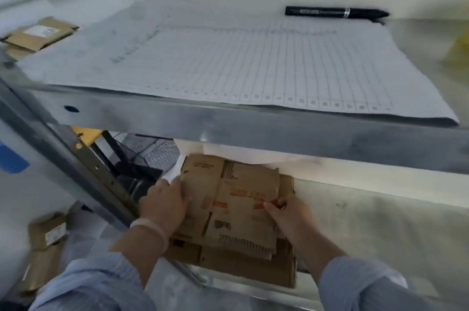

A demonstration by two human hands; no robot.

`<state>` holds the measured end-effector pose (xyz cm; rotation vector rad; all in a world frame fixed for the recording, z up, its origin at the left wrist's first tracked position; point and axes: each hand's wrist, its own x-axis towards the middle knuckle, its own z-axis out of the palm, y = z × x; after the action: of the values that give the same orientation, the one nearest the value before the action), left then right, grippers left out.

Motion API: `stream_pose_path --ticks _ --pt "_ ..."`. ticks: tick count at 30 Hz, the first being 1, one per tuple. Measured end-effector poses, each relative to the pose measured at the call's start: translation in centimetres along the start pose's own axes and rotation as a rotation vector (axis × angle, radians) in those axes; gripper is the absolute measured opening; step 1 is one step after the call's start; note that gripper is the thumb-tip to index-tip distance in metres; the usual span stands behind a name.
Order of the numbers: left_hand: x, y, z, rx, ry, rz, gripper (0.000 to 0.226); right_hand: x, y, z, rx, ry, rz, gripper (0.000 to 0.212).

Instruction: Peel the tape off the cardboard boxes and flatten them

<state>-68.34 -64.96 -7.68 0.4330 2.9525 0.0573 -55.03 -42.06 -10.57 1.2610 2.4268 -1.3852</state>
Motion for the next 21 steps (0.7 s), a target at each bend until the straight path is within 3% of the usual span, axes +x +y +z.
stream_pose_path --ticks 6,8,15,21 --pt "0.4 0.8 0.6 -0.103 0.202 0.339 0.05 -1.9 0.8 -1.6 -0.038 0.108 -0.069 0.025" --pt "0.0 2.7 0.0 -0.109 0.232 0.502 0.055 -2.8 1.6 -2.9 -0.105 0.173 -0.134 0.04" --pt "-5.1 14.4 -1.7 -0.16 0.361 0.943 0.056 -7.8 7.6 -11.4 -0.479 0.444 -0.321 0.079" --pt "-12.0 27.6 -2.3 -0.188 0.358 1.159 0.058 -14.0 15.6 -20.2 -0.575 0.589 -0.246 0.076"
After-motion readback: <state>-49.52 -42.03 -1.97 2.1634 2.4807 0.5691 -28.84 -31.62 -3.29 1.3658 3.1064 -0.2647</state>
